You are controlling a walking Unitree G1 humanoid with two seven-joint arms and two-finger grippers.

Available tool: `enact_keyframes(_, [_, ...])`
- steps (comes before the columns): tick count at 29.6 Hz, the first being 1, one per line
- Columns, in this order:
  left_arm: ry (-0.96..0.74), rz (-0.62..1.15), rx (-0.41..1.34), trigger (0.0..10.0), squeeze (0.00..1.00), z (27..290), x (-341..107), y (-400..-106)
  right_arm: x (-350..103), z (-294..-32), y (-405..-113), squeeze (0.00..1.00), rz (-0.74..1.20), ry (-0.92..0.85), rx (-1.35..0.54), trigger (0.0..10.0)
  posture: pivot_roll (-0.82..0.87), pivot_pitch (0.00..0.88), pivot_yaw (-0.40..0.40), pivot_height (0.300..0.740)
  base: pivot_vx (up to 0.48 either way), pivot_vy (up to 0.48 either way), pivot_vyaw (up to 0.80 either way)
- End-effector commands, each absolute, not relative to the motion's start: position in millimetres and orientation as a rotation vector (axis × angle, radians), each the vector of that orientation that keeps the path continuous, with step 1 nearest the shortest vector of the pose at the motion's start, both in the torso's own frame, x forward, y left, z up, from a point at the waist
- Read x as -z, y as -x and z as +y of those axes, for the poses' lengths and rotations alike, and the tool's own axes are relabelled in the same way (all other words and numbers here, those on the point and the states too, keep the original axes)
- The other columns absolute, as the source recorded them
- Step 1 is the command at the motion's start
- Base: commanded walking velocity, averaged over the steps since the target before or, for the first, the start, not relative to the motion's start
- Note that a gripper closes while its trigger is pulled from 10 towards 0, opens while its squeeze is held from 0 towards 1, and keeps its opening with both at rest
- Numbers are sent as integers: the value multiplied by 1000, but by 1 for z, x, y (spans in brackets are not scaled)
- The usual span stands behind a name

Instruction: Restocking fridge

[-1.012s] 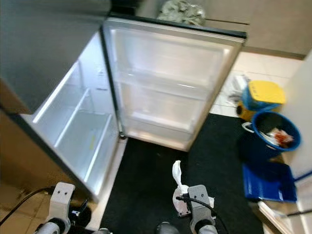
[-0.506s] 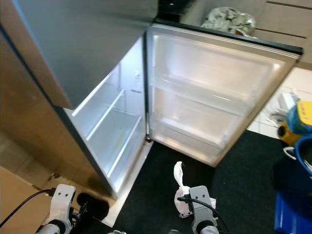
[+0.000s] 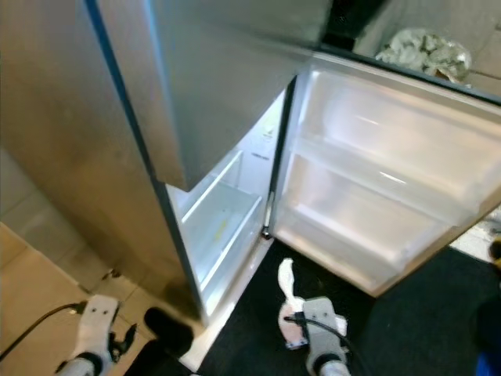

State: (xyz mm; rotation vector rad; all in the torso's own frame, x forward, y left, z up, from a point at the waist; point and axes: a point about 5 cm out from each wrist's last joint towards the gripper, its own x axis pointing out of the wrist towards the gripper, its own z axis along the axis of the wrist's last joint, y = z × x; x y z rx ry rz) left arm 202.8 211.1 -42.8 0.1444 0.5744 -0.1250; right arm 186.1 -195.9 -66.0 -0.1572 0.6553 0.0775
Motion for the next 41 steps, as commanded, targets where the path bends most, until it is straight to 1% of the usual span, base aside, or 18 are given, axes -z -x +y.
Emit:
enact_keyframes(1, [-144,627,119,10000,0,214,52,-188,67,-197,-183,0,662,165,-74,10000,-60,154,-8,740,0,0,800])
enact_keyframes(6, [-145,626,121,10000,0,213,52,-188,67,-198,-183,0,659,156,-66,10000,-60,154,-8,740,0,0,753])
enact_keyframes(26, [-157,623,145,10000,0,211,51,-190,67,-195,-183,0,648,127,-70,10000,-61,156,-6,740,0,0,0])
enact_keyframes(41, [-157,626,135,10000,0,210,52,-191,67,-196,-182,0,649,127,-72,10000,-63,157,-7,740,0,-408,0])
